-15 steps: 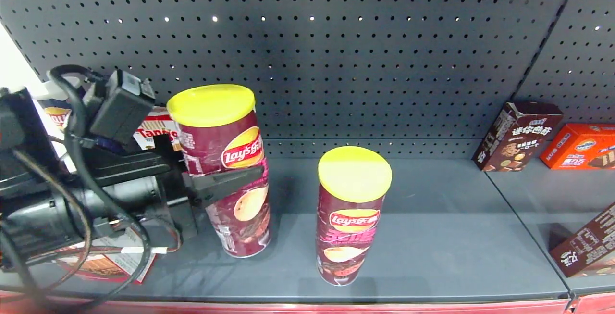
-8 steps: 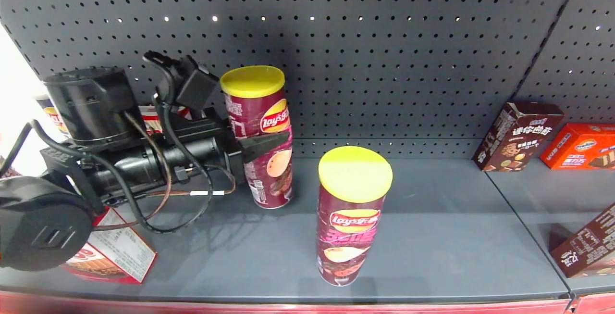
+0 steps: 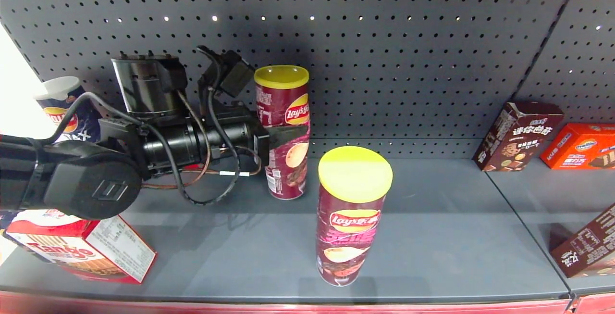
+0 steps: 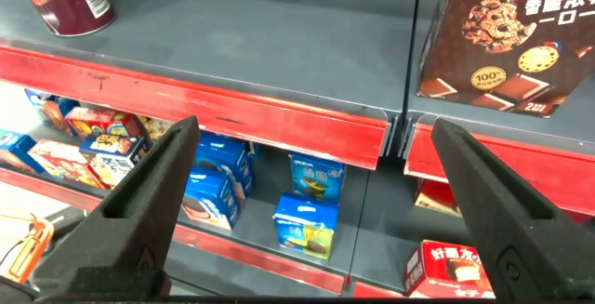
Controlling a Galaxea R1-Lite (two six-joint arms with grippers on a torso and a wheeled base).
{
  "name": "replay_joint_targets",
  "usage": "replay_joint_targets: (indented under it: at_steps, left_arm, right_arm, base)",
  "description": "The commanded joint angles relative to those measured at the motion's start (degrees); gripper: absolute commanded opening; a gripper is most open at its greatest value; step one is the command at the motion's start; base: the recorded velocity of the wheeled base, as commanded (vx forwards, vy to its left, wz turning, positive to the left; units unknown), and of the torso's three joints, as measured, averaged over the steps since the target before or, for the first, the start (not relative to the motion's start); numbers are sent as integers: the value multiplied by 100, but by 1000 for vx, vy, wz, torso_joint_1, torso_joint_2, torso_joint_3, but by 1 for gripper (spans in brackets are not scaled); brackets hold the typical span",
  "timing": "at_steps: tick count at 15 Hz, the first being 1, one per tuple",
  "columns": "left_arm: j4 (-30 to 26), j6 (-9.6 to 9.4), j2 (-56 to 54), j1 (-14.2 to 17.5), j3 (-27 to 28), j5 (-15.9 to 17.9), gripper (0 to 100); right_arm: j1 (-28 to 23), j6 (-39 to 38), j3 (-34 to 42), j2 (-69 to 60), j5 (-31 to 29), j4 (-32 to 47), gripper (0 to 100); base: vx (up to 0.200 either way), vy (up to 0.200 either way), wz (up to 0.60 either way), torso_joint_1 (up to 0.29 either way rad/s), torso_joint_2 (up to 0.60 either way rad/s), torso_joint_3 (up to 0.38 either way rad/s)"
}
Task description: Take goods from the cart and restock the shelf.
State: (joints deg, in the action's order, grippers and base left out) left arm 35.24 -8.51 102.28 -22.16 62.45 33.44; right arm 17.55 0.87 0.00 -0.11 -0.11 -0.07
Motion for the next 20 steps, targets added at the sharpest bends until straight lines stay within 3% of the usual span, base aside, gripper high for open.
replay_joint_targets:
  at_steps: [1, 4, 6, 14, 20]
  left_arm:
    - [-35, -2, 319, -43, 434, 14, 0]
    - [-17, -10, 609, -157, 672, 31, 0]
    - [18, -37, 714, -201, 681, 418, 0]
    - [264, -125, 1382, -306, 1322, 418, 0]
    - [352, -239, 1611, -306, 1428, 418, 0]
  right_arm:
    - [2, 1, 0, 11, -7, -1, 100]
    - [2, 1, 0, 11, -7, -1, 100]
    - [2, 1, 0, 11, -7, -1, 100]
    - [2, 1, 0, 11, -7, -1, 100]
    - [2, 1, 0, 11, 2, -1, 100]
  base:
    - [0, 0, 0, 0, 0, 0]
    - [0, 0, 0, 0, 0, 0]
    - [0, 0, 0, 0, 0, 0]
    - [0, 0, 0, 0, 0, 0]
    - [0, 0, 0, 0, 0, 0]
